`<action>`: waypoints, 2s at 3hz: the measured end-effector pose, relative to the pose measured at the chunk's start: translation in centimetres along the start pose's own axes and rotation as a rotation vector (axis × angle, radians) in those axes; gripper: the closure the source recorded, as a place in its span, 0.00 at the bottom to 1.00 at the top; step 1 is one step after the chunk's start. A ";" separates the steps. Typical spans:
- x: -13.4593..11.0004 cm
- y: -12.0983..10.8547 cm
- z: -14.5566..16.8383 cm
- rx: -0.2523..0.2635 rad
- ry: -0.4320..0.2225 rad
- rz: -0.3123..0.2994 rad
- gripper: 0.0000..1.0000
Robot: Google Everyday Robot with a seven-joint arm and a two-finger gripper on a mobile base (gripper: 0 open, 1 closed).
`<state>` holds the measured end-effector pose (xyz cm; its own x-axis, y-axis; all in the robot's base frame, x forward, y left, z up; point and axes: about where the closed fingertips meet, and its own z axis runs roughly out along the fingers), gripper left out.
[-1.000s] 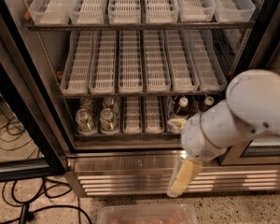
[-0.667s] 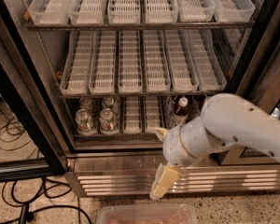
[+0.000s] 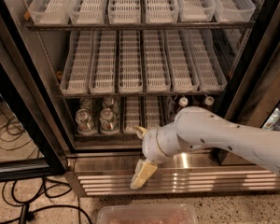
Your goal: Pick 7up can from bottom shelf of fridge
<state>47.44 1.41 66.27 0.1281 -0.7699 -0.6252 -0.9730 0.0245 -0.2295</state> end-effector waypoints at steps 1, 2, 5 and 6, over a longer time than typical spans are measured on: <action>-0.8 -1.5 2.2 0.010 -0.050 -0.069 0.00; -0.8 -1.5 2.2 0.010 -0.050 -0.069 0.00; 2.3 7.1 10.6 0.070 -0.040 0.104 0.00; 2.4 6.6 13.0 0.133 -0.042 0.140 0.00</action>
Offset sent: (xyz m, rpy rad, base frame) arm 0.0149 0.0171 -0.0054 0.0303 -0.0447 0.0453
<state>43.83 7.97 53.58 0.0042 -0.7258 -0.6879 -0.9484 0.2152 -0.2329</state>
